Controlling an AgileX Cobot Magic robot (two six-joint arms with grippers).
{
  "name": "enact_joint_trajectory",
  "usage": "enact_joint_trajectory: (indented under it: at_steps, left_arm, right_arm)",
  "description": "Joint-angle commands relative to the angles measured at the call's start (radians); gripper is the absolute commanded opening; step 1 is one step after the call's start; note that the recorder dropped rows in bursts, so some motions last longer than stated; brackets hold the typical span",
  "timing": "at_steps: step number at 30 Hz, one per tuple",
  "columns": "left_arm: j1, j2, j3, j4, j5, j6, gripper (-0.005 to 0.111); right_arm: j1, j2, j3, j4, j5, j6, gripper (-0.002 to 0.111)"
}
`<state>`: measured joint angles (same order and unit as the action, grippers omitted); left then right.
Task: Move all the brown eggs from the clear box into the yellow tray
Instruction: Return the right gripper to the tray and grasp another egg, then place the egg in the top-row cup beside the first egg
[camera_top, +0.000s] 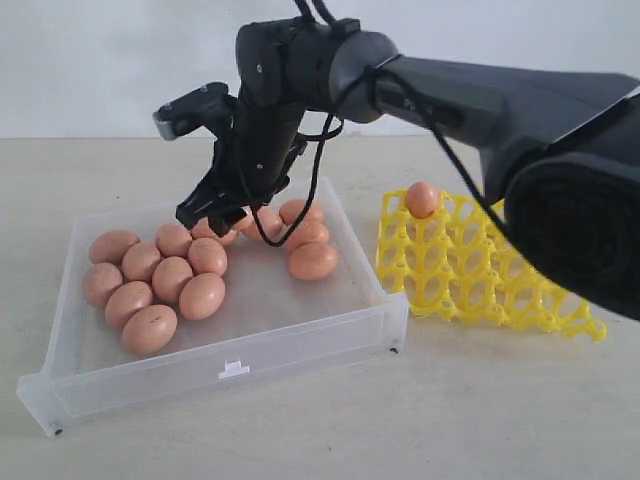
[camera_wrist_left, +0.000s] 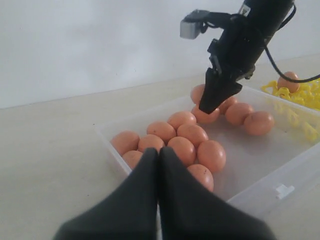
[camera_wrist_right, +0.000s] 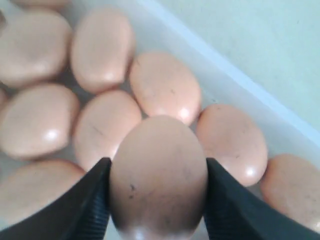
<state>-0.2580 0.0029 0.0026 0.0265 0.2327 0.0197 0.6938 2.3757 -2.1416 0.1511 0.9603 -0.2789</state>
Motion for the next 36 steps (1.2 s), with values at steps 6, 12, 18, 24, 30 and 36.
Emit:
enact_joint_trajectory:
  at_steps: [6,12,18,24,30,36]
  left_arm:
    - [-0.001,-0.003,-0.003,0.0,-0.005,0.001,-0.004]
    - [-0.001,-0.003,-0.003,0.0,-0.005,0.001,-0.004]
    - [-0.001,-0.003,-0.003,0.0,-0.005,0.001,-0.004]
    - [-0.001,-0.003,-0.003,0.0,-0.005,0.001,-0.004]
    - [-0.001,-0.003,-0.003,0.0,-0.005,0.001,-0.004]
    - [-0.001,-0.003,-0.003,0.0,-0.005,0.001,-0.004]
  right_arm:
    - [-0.023,-0.453,0.919,0.056,-1.304,0.134,0.0]
    - [-0.115,-0.528,1.328,0.483,-1.976,0.101,0.0]
    - [-0.544,-0.495,1.242,-0.645,-1.538,0.849,0.0]
    - [-0.842,-0.388,0.972,-1.635,-2.093,1.626,0.0]
    - [-0.818,-0.328,0.952,-1.714,-1.854,1.484,0.0]
    - [-0.763,-0.291,0.952,-1.662,-1.756,1.272,0.0]
